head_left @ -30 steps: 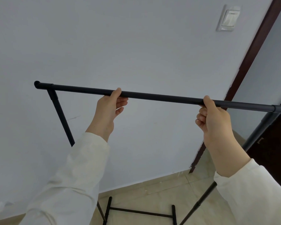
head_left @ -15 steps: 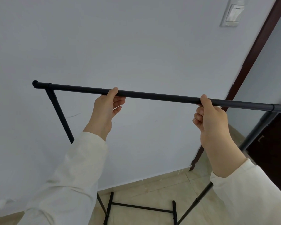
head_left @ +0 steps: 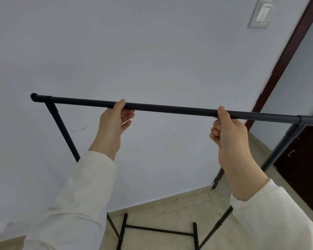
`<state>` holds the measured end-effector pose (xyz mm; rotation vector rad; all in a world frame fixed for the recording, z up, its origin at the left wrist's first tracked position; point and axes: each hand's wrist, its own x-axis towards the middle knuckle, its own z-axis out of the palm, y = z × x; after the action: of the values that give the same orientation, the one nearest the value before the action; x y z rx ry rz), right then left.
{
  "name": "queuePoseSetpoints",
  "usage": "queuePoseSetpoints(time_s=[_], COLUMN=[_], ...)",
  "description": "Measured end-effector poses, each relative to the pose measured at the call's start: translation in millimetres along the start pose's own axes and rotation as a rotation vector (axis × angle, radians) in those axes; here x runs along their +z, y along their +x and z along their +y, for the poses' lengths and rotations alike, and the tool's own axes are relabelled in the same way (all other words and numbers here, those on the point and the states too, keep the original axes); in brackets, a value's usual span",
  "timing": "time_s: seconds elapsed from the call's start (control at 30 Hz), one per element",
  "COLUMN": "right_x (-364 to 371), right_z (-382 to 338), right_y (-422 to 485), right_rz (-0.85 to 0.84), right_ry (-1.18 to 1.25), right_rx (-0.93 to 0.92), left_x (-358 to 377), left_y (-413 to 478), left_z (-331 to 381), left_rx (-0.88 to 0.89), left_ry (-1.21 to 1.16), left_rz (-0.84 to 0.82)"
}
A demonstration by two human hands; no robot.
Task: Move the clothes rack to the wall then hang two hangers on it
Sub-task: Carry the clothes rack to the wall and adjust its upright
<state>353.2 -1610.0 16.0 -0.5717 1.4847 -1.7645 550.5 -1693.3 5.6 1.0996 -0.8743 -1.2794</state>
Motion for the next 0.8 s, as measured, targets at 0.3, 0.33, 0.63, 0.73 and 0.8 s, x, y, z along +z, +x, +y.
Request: queuePoseSetpoints(time_s=[0.3, 0.33, 0.63, 0.73, 0.8], right_x=[-0.6, -1.2, -8.8, -13.2, -18.4], right_z=[4.6, 5.1, 9.2, 10.4, 11.9], right_y=[-1.8, -2.2, -6.0, -6.9, -8.2], right_rz=[0.006, 0.006, -0.044, -0.069, -0.094], right_ry=[0.001, 0.005, 0.033, 0.007, -0.022], right_rx=[0.001, 0.001, -0.021, -0.025, -0.03], left_x=[-0.3, -0.3, 1.3, 4.6, 10.5], left_y=[-6.7, -9.0, -46.2, -61.0, -72.6], left_z=[-4.5, -6.2, -33.9, -34.2, -29.0], left_rx=[0.024, 0.028, 0.083, 0.191, 0.292], left_ry=[0.019, 0.016, 0.122, 0.225, 0.291], left_rz=[0.034, 0.036, -0.013, -0.073, -0.165])
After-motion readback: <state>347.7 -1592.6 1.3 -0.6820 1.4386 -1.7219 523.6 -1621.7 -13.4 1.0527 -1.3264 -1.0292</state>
